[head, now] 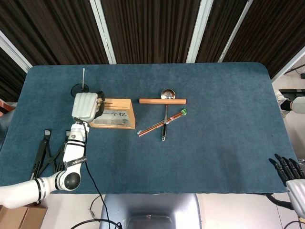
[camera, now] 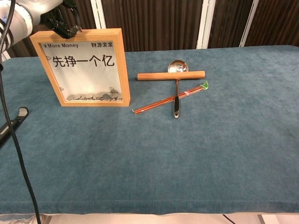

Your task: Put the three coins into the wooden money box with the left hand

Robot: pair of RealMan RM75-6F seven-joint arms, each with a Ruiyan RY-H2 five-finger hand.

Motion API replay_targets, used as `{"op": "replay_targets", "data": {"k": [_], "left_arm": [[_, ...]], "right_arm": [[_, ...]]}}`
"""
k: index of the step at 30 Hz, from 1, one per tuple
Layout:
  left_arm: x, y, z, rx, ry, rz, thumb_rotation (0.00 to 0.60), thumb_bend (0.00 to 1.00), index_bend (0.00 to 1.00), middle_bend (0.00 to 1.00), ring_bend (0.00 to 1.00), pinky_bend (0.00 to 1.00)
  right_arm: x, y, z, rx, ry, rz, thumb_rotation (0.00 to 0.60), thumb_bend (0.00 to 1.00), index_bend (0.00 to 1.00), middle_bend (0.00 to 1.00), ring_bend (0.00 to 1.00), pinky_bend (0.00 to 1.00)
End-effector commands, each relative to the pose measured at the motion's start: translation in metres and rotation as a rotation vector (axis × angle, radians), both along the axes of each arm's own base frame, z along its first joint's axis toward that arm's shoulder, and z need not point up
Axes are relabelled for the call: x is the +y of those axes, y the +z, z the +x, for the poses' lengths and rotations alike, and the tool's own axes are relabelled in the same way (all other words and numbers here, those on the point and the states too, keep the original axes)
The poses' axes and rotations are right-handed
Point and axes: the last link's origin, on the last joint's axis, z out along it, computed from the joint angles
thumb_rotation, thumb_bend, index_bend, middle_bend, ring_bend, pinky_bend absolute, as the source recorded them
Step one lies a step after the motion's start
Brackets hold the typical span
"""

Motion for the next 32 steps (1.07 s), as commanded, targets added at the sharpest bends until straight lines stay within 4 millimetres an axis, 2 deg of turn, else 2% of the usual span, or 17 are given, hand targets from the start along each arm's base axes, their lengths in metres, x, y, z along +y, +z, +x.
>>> {"op": "replay_targets", "data": {"k": [1,6,8,9,10,11,13,14,15,16,21,24,27,32], "left_arm": [[0.000,0.000,0.000,0.002,0.001,0.001,0.600,0.46,0.32,1.00,1.00,1.00],[-0.002,0.002,0.001,-0.011,-0.010,0.010,0.600,0.44,0.31,1.00,1.00,1.00],[-0.010,0.007,0.003,-0.038,-0.040,0.017,0.600,0.42,0.30,1.00,1.00,1.00],[-0.019,0.011,0.002,-0.058,-0.074,0.018,0.600,0.42,0.28,0.98,0.99,1.00],[-0.030,0.014,-0.001,-0.070,-0.097,0.008,0.600,0.42,0.26,0.89,0.90,0.97],[-0.042,0.017,-0.006,-0.084,-0.119,-0.014,0.600,0.41,0.23,0.75,0.77,0.89],[-0.077,0.026,-0.027,-0.113,-0.145,-0.063,0.600,0.41,0.17,0.44,0.44,0.61],[-0.093,0.029,-0.039,-0.121,-0.149,-0.076,0.600,0.41,0.12,0.28,0.26,0.38],[-0.115,0.033,-0.057,-0.130,-0.153,-0.089,0.600,0.41,0.09,0.22,0.17,0.27],[-0.132,0.035,-0.071,-0.137,-0.157,-0.090,0.600,0.41,0.07,0.19,0.13,0.21],[-0.222,0.034,-0.158,-0.125,-0.118,-0.092,0.600,0.40,0.00,0.05,0.01,0.06],[-0.256,0.031,-0.193,-0.165,-0.072,-0.066,0.600,0.40,0.00,0.00,0.00,0.01],[-0.265,0.030,-0.211,-0.149,-0.047,-0.105,0.600,0.39,0.00,0.00,0.00,0.01],[-0.262,0.038,-0.211,-0.152,-0.062,-0.080,0.600,0.38,0.00,0.00,0.00,0.01]], "right_arm": [[0.000,0.000,0.000,0.001,0.000,0.000,0.600,0.15,0.00,0.00,0.00,0.00],[0.000,0.001,0.000,0.000,0.000,-0.003,0.600,0.15,0.00,0.00,0.00,0.00],[0.000,0.000,0.000,0.002,-0.001,-0.002,0.600,0.15,0.00,0.00,0.00,0.00],[0.000,0.000,-0.001,0.003,-0.002,-0.001,0.600,0.15,0.00,0.00,0.00,0.00],[0.000,0.000,-0.001,0.003,-0.002,-0.001,0.600,0.15,0.00,0.00,0.00,0.00],[0.000,0.001,-0.001,0.005,-0.003,-0.002,0.600,0.15,0.00,0.00,0.00,0.00],[0.000,0.000,-0.002,0.007,-0.008,-0.001,0.600,0.15,0.00,0.00,0.00,0.00],[0.000,-0.001,-0.002,0.010,-0.008,0.001,0.600,0.15,0.00,0.00,0.00,0.00],[0.000,-0.002,-0.001,0.016,-0.007,0.004,0.600,0.15,0.00,0.00,0.00,0.00],[0.001,-0.004,-0.001,0.020,-0.006,0.008,0.600,0.15,0.00,0.00,0.00,0.00],[0.001,-0.014,0.003,0.049,0.007,0.026,0.600,0.15,0.00,0.00,0.00,0.00],[0.002,-0.018,0.005,0.059,0.016,0.025,0.600,0.15,0.00,0.00,0.00,0.00],[0.004,-0.020,0.007,0.065,0.024,0.021,0.600,0.15,0.00,0.00,0.00,0.00],[0.004,-0.021,0.008,0.069,0.027,0.022,0.600,0.15,0.00,0.00,0.00,0.00]]}}
